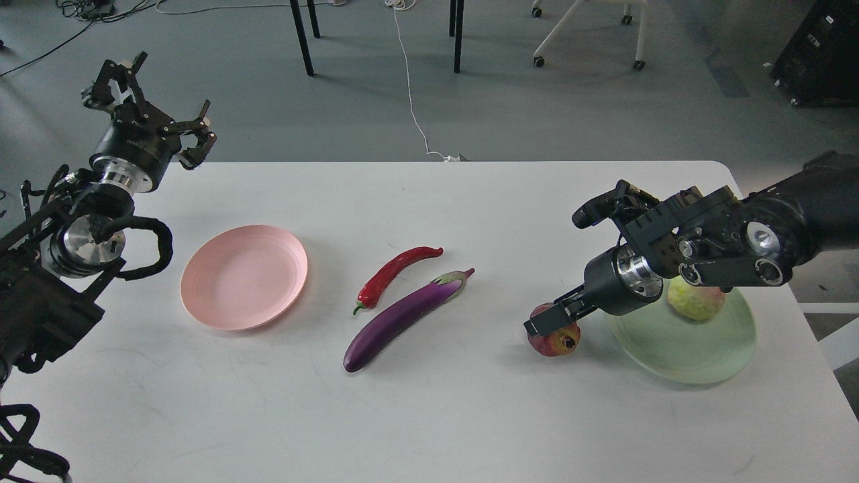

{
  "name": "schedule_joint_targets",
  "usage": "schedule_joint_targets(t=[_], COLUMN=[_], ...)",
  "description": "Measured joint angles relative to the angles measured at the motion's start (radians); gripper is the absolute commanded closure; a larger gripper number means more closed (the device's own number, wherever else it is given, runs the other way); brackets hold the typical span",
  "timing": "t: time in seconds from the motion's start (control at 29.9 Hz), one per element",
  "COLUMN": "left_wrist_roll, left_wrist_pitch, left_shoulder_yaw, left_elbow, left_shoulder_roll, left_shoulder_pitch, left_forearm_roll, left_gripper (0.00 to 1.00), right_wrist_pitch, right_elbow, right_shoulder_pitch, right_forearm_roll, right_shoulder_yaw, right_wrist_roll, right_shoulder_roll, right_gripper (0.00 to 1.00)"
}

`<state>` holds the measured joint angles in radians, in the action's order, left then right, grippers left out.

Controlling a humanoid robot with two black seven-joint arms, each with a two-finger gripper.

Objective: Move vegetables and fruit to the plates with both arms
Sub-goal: 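Place the red apple on the green plate with the right gripper, then release and lift the right gripper away from the green plate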

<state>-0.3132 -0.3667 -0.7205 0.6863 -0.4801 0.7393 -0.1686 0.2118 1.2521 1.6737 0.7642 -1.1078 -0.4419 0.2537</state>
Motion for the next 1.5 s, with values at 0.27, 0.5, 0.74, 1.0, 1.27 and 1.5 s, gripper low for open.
schedule_joint_targets(t=[0.27, 0.5, 0.74, 1.0, 1.27, 1.5], left_wrist_roll=[-0.001, -0.001, -0.001, -0.001, 0.002, 0.009], left_wrist_pitch=[0.000, 0.000, 0.000, -0.012, -0.008, -0.010], left_shoulder_yaw=[-0.002, -0.002, -0.002, -0.001, 0.008, 0.006], left_elbow=[-0.002, -0.002, -0.002, -0.001, 0.000, 0.000], left_shoulder_roll=[-0.004, -0.005, -0.011, -0.018, -0.013, -0.018], left_shoulder_pitch=[0.000, 0.000, 0.000, 0.000, 0.000, 0.003], left_forearm_roll=[0.000, 0.000, -0.002, -0.002, -0.001, 0.000], left_gripper=[0.02, 0.02, 0.02, 0.02, 0.02, 0.02], right_wrist_pitch=[-0.005, -0.006, -0.004, -0.004, -0.051, -0.092], right_elbow=[-0.003, 0.000, 0.003, 0.034, 0.053, 0.050], right_shoulder_pitch=[-0.008, 0.100, 0.155, 0.116, -0.003, -0.035], right_forearm_roll=[0.006, -0.009, 0.032, 0.150, 0.153, 0.143], right_shoulder_yaw=[-0.047, -0.034, -0.064, -0.117, -0.093, 0.021], right_wrist_roll=[0.000, 0.001, 0.004, 0.018, 0.015, 0.014], right_shoulder_roll=[-0.028, 0.000, 0.120, 0.285, 0.352, 0.439], right_gripper=[0.45, 0.46, 0.46, 0.43, 0.08, 0.02])
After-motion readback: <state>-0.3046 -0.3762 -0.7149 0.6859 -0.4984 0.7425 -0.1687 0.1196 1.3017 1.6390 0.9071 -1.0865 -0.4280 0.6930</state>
